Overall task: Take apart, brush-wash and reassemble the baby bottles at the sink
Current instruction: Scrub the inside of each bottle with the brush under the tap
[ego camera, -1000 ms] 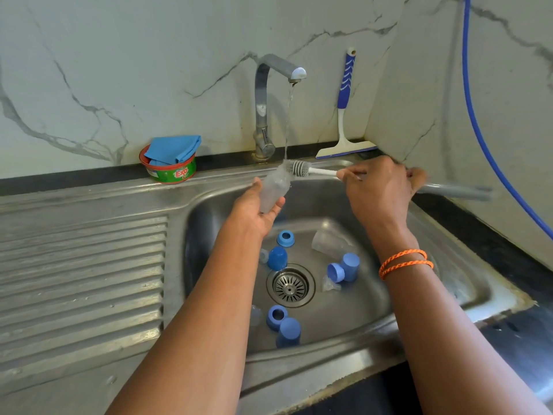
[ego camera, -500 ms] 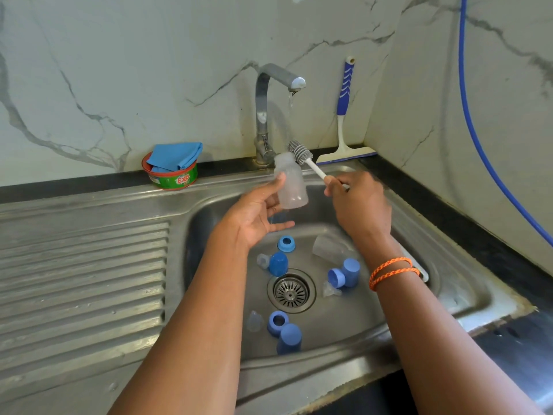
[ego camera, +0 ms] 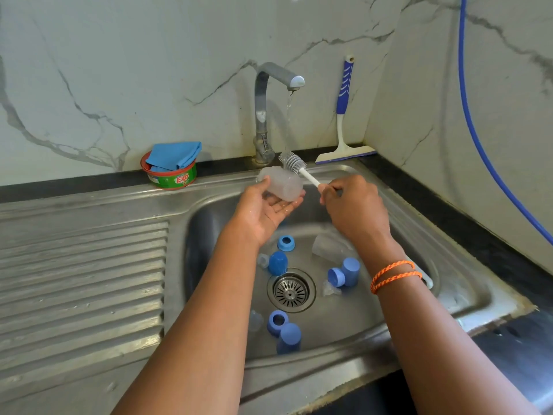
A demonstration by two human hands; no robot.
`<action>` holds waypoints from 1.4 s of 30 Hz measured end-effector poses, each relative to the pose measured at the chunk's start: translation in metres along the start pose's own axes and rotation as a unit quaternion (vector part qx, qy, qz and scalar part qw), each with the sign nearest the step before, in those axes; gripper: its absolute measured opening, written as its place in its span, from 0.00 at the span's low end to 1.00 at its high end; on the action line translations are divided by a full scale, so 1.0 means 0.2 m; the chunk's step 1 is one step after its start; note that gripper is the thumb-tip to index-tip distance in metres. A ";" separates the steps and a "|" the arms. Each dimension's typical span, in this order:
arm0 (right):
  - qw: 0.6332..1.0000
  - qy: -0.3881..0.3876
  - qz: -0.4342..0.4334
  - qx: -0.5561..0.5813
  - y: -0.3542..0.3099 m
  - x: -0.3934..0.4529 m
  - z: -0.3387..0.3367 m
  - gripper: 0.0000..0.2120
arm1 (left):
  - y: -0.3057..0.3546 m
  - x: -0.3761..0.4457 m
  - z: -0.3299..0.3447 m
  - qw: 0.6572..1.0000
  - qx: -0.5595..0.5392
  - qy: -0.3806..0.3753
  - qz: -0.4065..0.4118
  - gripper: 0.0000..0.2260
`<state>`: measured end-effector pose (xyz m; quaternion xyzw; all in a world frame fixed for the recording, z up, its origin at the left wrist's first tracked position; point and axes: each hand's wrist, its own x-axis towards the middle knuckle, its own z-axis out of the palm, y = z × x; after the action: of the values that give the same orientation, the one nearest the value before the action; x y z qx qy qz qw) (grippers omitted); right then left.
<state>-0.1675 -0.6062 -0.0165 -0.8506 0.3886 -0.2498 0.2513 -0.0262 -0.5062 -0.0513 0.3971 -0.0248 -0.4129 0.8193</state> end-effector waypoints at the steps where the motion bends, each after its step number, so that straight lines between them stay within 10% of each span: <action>1: 1.000 0.009 0.003 -0.004 0.00 0.00 0.00 0.15 | 0.00 -0.01 0.01 1.000 0.009 -0.011 -0.014 0.20; 6: 0.999 0.030 0.019 -0.009 0.01 0.00 0.00 0.18 | 0.00 -0.05 0.06 0.997 0.060 -0.039 -0.025 0.22; 11: 0.999 0.020 0.042 -0.007 0.03 0.00 -0.02 0.16 | -0.02 0.00 0.04 0.931 0.324 0.030 0.162 0.25; 42: 0.987 -0.001 0.017 -0.162 -0.06 -0.14 0.07 0.17 | 0.19 -0.21 -0.03 0.917 0.288 0.050 0.271 0.28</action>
<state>-0.1682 -0.5730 -0.0262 -0.8735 0.4384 -0.1782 0.1145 -0.0264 -0.4600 -0.0190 0.6140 -0.2084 -0.1296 0.7501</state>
